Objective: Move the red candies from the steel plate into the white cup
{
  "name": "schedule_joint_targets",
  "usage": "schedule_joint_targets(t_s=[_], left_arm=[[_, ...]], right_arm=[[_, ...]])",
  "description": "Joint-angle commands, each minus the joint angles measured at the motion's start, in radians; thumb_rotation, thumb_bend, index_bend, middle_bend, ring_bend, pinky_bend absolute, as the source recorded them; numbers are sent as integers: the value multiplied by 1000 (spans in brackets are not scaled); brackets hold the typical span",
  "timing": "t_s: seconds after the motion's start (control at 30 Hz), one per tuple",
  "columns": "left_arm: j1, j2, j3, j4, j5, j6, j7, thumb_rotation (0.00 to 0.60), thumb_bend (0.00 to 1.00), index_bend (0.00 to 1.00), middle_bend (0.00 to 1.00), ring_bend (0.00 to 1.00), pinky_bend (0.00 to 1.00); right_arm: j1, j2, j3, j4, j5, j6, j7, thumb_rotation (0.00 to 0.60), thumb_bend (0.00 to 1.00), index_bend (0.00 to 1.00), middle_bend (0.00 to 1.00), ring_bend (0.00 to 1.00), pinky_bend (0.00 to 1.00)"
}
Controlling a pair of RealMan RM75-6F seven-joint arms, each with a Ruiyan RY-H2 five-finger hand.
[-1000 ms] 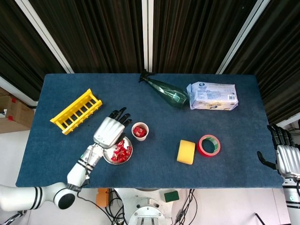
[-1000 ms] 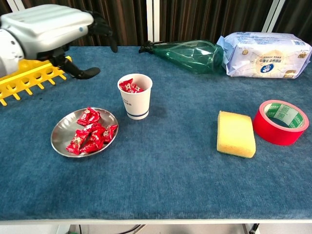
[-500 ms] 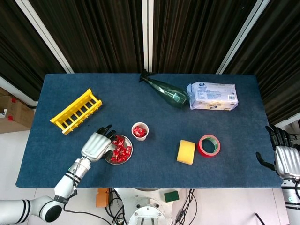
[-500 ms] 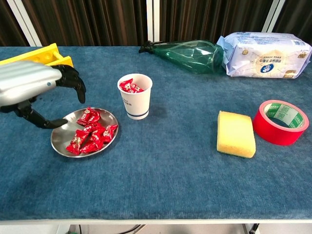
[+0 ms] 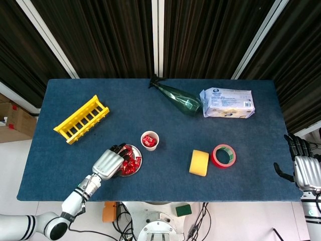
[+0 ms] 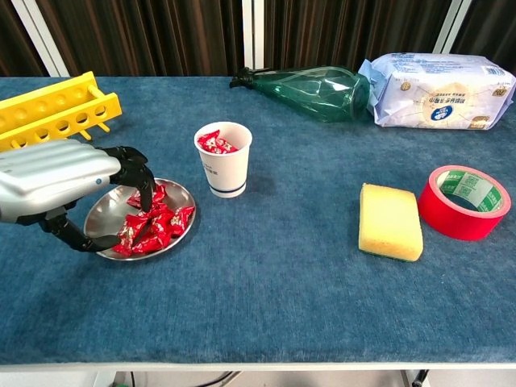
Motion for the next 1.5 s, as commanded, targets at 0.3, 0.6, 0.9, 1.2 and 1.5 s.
schedule_joint_targets(t_s=[0.3,0.6,0.9,1.2,1.5], left_arm=[[5,-13,-6,18,-15,-14,23,600,284,426,236,80,230],[5,-24,-12,32,-12,-26,19,600,285,452,235,80,231],[7,-29,-16,42,-6,-28,14,600,306,512,236,80,231],[15,-30,-25,39,13,-11,4,600,326,569,236,80,233],[25,12,-46,-8,41,30,-9,600,331,576,237,80,233]], right_arm=[[1,-1,1,1,3,-2,-3,600,327,0,0,0,0],[0,-1,1,0,4,-1,-4,600,327,0,0,0,0],[2,-3,2,0,6,-4,-8,600,327,0,0,0,0],[1,-2,1,0,5,-3,-6,600,327,0,0,0,0],[0,-1,0,0,3,0,-4,600,327,0,0,0,0]])
